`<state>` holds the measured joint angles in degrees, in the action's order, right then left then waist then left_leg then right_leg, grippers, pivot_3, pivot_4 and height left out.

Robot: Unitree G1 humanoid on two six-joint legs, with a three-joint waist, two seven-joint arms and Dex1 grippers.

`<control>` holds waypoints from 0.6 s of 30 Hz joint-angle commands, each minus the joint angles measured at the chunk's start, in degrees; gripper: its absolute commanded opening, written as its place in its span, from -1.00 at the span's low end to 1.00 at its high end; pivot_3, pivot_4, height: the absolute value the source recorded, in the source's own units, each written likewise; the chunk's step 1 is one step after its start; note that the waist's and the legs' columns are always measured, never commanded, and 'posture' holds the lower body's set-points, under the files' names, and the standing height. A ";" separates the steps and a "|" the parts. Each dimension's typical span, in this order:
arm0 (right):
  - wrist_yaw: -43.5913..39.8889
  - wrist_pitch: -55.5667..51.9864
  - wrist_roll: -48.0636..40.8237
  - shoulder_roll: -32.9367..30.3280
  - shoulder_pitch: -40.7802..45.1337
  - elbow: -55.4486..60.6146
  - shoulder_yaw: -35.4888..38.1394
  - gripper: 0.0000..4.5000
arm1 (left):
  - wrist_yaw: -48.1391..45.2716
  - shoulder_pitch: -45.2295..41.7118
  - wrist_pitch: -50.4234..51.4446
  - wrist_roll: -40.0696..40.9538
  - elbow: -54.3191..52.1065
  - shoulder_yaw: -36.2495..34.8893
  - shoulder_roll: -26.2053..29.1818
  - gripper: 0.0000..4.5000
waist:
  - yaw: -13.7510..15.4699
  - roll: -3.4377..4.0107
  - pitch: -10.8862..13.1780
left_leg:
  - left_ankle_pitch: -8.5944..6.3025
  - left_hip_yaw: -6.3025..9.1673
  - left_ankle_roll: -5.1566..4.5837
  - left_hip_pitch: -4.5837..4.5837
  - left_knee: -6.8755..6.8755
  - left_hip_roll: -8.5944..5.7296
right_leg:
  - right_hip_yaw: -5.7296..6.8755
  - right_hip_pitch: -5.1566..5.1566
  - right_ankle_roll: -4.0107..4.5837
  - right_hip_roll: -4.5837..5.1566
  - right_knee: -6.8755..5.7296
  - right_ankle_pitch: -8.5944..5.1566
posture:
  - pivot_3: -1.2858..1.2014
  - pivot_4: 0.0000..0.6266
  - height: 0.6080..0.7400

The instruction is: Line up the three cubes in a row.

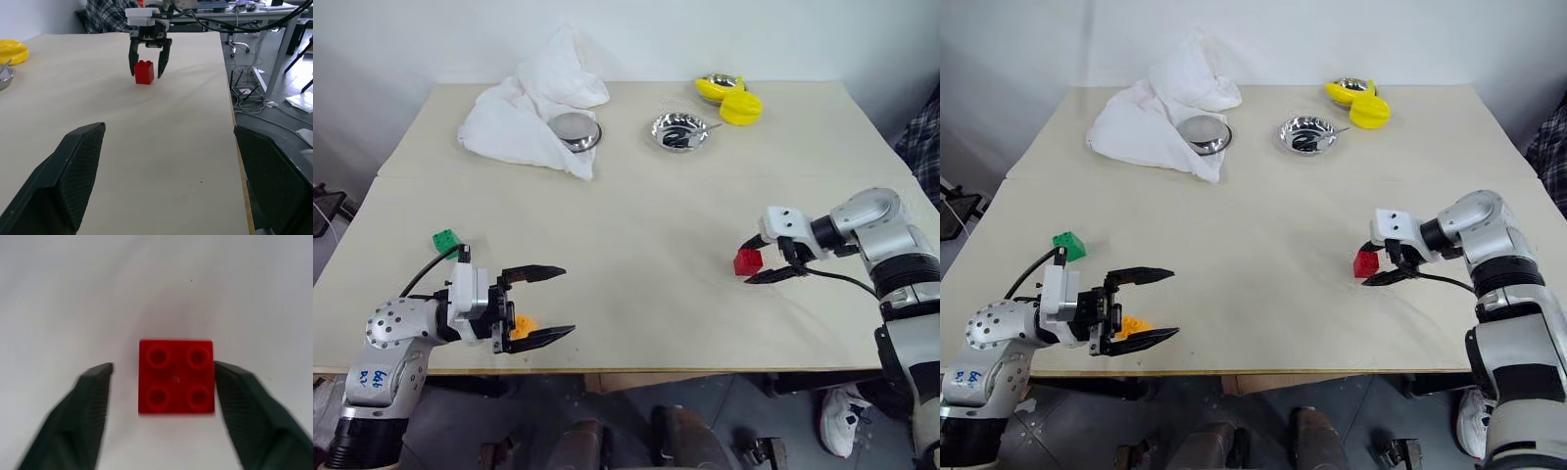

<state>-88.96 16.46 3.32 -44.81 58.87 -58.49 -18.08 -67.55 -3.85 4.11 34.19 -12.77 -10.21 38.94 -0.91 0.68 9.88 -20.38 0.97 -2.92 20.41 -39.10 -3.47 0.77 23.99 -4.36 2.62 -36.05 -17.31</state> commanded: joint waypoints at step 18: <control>-3.54 -4.94 -44.80 -17.79 -35.36 32.92 14.03 0.97 | 4.89 21.80 -7.29 -0.03 14.02 -27.92 -0.27 1.00 | 0.86 0.04 0.03 | -0.02 0.00 -0.05 0.62 -0.05 0.09 | 0.14 0.49 0.00 0.00 0.08 0.00 | 0.03 -0.52 1.00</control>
<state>-88.89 11.00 -39.13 -61.73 23.68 -29.06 -7.68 -62.30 17.25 -2.10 33.40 1.66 -35.70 38.97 -0.05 0.72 9.91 -20.42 0.94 -3.02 21.05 -39.15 -3.40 0.89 24.48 -4.37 2.64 -35.95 -17.31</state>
